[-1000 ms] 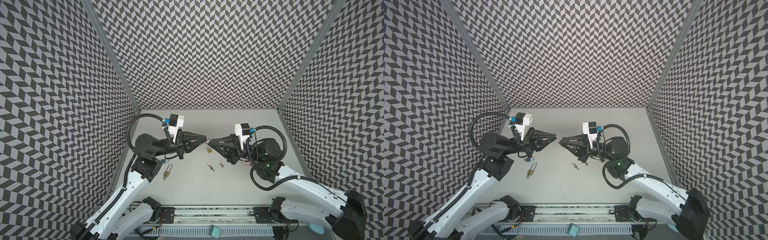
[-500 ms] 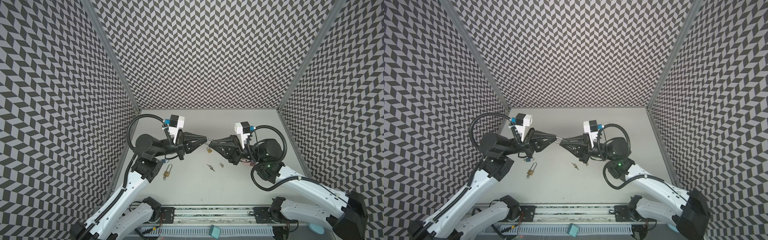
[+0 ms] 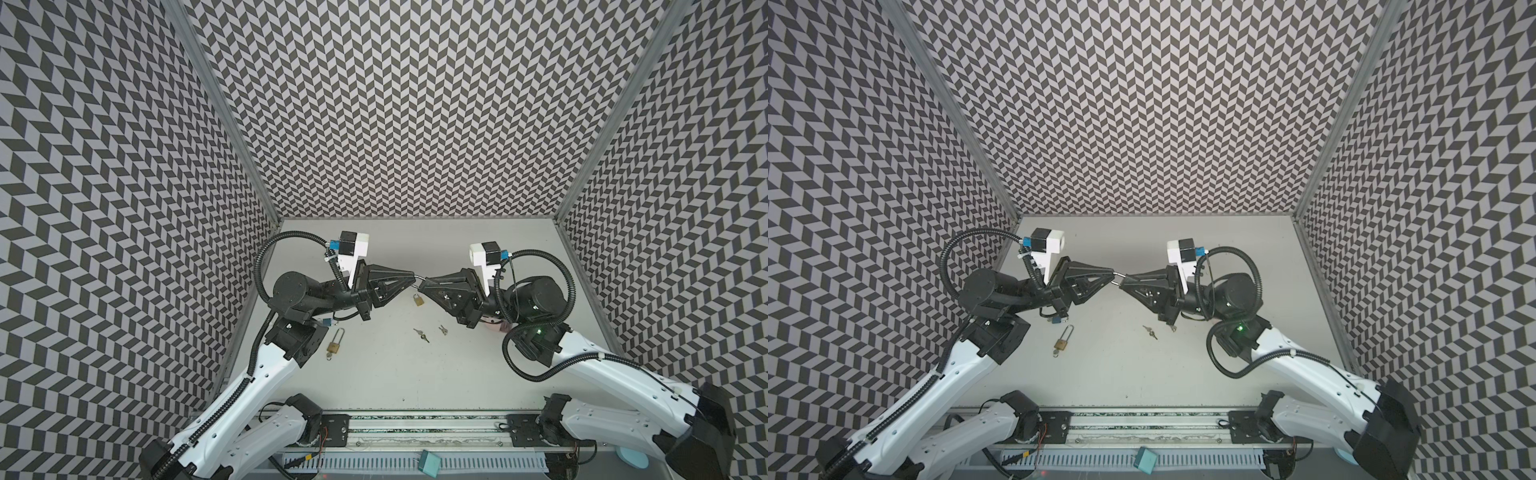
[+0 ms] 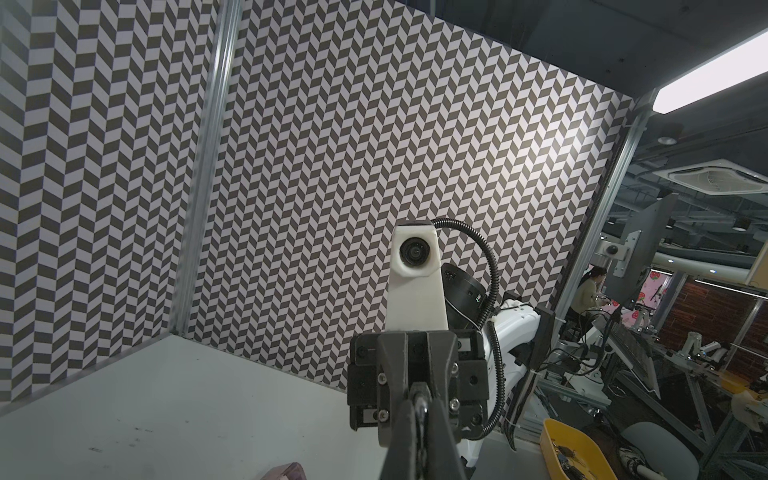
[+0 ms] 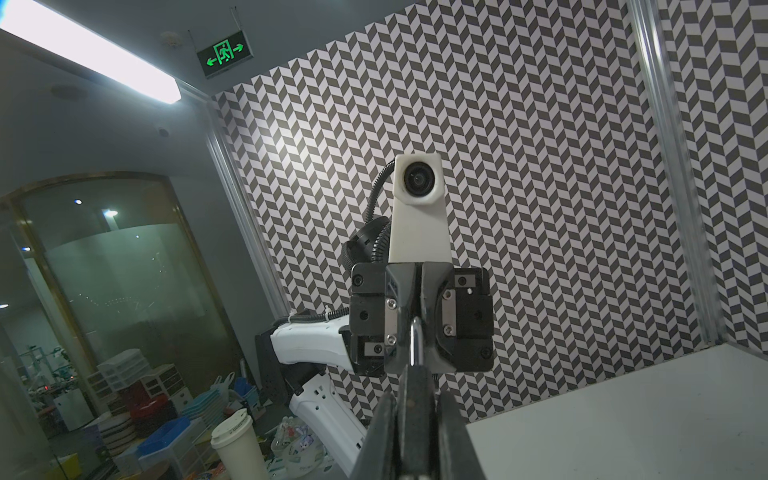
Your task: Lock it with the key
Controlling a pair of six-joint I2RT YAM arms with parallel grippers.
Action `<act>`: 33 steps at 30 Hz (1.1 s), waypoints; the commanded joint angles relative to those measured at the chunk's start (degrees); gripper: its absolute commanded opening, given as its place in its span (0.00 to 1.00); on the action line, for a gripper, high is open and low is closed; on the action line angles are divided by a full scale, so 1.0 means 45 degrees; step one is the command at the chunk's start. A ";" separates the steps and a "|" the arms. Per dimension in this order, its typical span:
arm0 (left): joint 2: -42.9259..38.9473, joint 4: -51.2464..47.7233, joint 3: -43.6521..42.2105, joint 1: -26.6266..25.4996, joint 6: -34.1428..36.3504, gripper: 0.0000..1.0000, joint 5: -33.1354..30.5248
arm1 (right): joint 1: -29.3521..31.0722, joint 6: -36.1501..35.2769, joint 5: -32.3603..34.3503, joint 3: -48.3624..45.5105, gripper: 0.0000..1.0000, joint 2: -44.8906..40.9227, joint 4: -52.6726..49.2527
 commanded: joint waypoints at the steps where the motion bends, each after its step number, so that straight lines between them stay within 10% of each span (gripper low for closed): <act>1: 0.0375 0.0549 -0.0593 -0.0681 -0.0319 0.00 0.0262 | 0.0129 -0.0450 0.0348 0.0901 0.00 0.0305 0.0640; 16: 0.0906 0.1087 -0.1460 -0.1523 -0.0391 0.00 0.0070 | 0.0111 -0.0754 0.0361 0.1437 0.00 0.0447 0.0599; 33: -0.0183 0.0668 -0.0467 0.1048 -0.0950 0.00 0.1044 | 0.0038 -0.1738 0.0824 0.0049 0.00 -0.0905 -0.0927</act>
